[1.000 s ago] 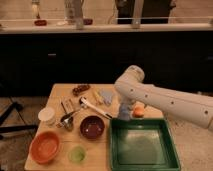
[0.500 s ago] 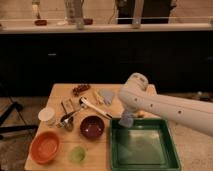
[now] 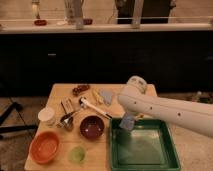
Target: Place sponge in tray
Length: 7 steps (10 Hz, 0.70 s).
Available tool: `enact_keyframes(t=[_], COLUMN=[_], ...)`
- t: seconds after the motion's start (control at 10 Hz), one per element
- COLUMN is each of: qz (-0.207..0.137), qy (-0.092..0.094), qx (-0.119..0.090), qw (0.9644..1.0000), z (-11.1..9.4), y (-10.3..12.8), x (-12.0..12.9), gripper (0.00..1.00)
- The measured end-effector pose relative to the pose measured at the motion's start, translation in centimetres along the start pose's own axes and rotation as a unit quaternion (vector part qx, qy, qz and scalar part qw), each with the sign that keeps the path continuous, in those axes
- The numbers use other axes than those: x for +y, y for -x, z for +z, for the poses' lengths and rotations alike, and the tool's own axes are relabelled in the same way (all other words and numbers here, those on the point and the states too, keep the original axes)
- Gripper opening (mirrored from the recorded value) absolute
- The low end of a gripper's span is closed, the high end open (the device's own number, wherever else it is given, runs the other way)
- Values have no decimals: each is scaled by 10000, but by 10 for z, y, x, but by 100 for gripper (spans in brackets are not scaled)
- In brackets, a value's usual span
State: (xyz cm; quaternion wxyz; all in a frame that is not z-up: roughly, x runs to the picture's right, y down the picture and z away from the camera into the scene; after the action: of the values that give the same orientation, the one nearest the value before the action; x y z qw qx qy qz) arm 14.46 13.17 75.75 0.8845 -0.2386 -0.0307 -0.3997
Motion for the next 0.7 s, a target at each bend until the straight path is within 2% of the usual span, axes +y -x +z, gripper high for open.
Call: enact_keyframes(t=[0.3,0.4,0.5,0.6,0.7], qz=[88,391,765,1371,2031], qy=[2,75,139,235,339], qx=[-22,-77,-105,-151,-201], qw=[10000,9992,9969,9902,9784], z=[1,5,8,13,17], y=[-1,-4,-8,-11,-14], x=[-1,4,11,22,37], gripper=[0,0,0,0,0])
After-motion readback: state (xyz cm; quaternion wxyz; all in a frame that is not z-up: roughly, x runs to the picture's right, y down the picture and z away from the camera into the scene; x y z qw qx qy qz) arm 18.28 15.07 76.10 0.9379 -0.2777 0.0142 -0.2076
